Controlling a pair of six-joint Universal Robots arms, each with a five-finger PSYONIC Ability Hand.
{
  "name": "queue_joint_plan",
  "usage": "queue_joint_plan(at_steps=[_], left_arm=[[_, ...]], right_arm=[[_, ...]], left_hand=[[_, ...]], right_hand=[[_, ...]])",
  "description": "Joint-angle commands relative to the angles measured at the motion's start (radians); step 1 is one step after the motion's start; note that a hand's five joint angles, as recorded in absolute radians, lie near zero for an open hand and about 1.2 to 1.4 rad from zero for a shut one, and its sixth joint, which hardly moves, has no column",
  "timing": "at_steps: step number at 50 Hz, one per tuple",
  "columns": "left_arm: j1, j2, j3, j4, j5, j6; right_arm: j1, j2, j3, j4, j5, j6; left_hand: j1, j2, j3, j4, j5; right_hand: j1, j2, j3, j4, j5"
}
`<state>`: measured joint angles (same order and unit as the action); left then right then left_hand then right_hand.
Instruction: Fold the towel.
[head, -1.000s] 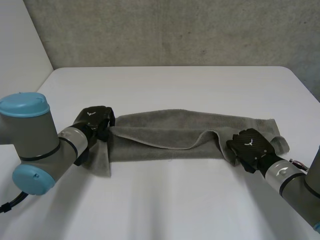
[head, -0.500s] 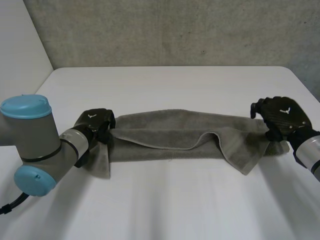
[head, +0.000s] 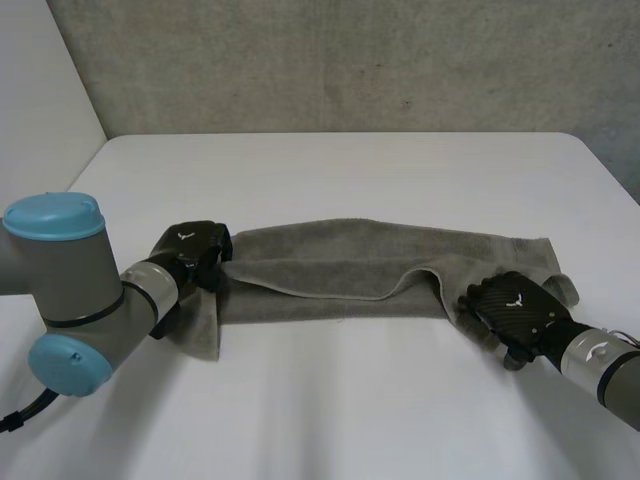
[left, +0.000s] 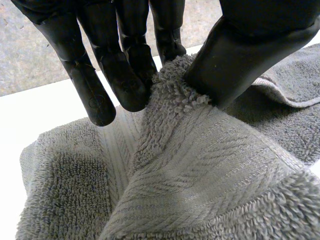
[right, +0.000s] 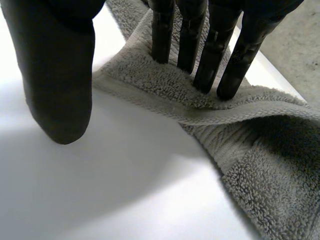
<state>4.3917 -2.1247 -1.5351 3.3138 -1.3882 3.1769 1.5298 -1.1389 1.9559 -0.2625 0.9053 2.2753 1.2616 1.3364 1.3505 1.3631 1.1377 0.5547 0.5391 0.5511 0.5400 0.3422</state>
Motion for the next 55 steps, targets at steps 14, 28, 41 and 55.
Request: queue_joint_plan(at_steps=[14,28,41,55], left_arm=[[0.0,0.0,0.0,0.001,0.0,0.0],[-0.003,0.0,0.0,0.0,0.0,0.0],[-0.003,0.0,0.0,0.001,0.0,0.0],[-0.005,0.0,-0.002,0.001,0.0,0.0]], right_arm=[[0.009,0.004,-0.002,-0.083,0.007,0.09],[0.035,0.005,-0.018,-0.083,0.036,0.095],[0.038,-0.007,-0.037,-0.075,0.043,0.125],[0.038,-0.001,-0.038,-0.081,0.04,0.127]], left_hand=[[0.135,0.06,0.046,0.033,0.084],[0.135,0.06,0.046,0.033,0.084],[0.135,0.06,0.046,0.033,0.084],[0.135,0.06,0.046,0.033,0.084]], right_hand=[[0.056,0.071,0.059,0.07,0.094],[0.067,0.083,0.071,0.082,0.105],[0.07,0.086,0.074,0.085,0.108],[0.076,0.092,0.08,0.091,0.114]])
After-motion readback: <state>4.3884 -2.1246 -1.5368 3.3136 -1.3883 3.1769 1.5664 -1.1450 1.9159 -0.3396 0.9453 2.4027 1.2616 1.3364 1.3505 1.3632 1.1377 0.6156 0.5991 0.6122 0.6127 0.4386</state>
